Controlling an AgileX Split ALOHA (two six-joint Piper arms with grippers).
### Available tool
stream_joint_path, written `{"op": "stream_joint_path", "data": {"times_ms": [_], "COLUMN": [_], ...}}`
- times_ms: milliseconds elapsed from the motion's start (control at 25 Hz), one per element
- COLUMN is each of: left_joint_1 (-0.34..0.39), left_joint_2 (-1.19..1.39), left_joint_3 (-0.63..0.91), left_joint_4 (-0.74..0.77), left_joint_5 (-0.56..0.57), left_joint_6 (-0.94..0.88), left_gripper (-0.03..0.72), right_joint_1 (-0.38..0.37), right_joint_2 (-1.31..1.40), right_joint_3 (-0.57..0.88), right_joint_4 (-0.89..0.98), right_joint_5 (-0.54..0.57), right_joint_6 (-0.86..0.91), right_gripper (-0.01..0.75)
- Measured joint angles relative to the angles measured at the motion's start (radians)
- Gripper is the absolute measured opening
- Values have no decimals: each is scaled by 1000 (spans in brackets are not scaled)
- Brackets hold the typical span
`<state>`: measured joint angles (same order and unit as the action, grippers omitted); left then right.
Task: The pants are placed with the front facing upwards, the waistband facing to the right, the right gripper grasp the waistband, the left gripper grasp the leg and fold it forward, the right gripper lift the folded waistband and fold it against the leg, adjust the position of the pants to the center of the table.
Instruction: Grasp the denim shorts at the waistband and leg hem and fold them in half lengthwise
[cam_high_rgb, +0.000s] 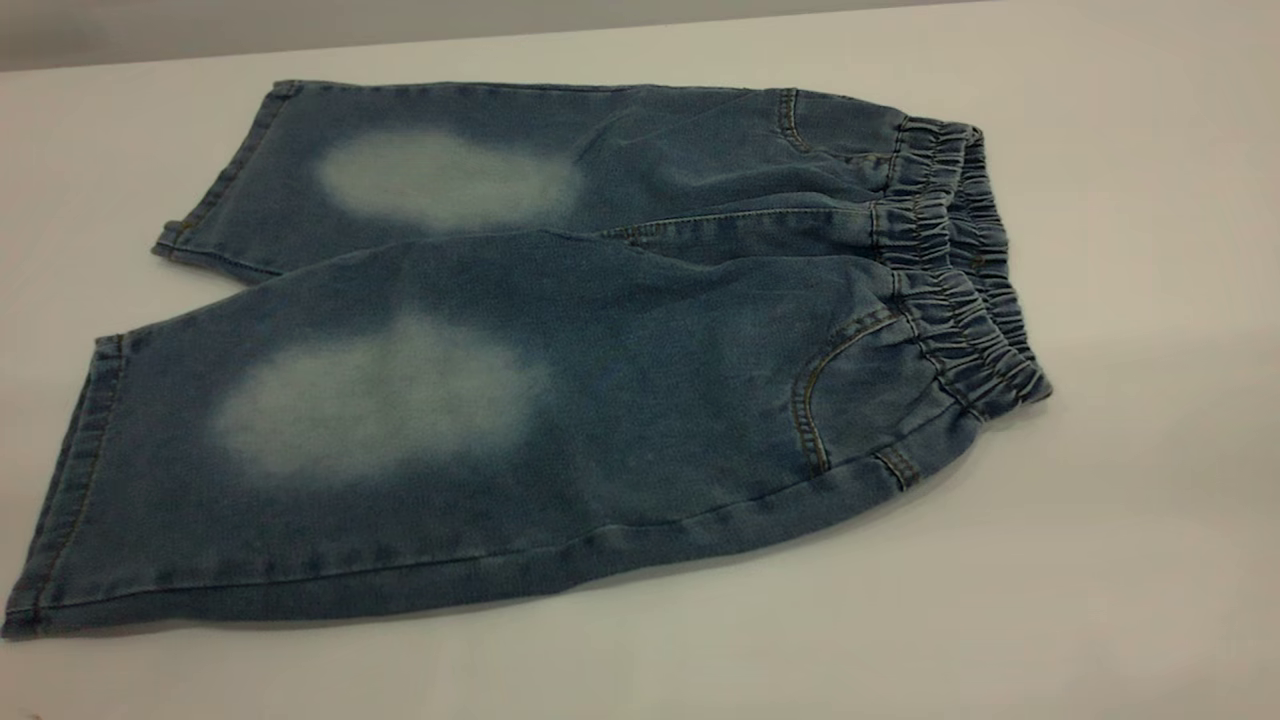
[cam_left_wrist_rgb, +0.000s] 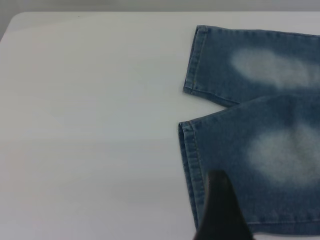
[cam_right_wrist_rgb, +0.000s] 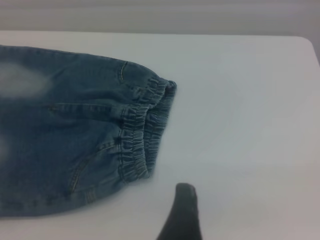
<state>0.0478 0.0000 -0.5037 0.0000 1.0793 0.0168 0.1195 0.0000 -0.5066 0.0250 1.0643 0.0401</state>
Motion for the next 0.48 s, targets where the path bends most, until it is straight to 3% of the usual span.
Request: {"op": "stream_joint_path", "data": {"times_ms": [200, 480], "left_joint_1": [0, 0], "left_joint_2": [41, 221], "left_joint_3": [-5, -73], "left_joint_4": [0, -8], "left_joint_5": [-3, -130], "left_joint_6": [0, -2], "left_gripper": [414, 414], "right_joint_1": [0, 0], "right_joint_2": [1, 176], "right_joint_3": [-8, -89], "right_joint_4": [-5, -3], "right_joint_5": [-8, -111], "right_joint_6": [3, 5], "right_gripper": [566, 566]}}
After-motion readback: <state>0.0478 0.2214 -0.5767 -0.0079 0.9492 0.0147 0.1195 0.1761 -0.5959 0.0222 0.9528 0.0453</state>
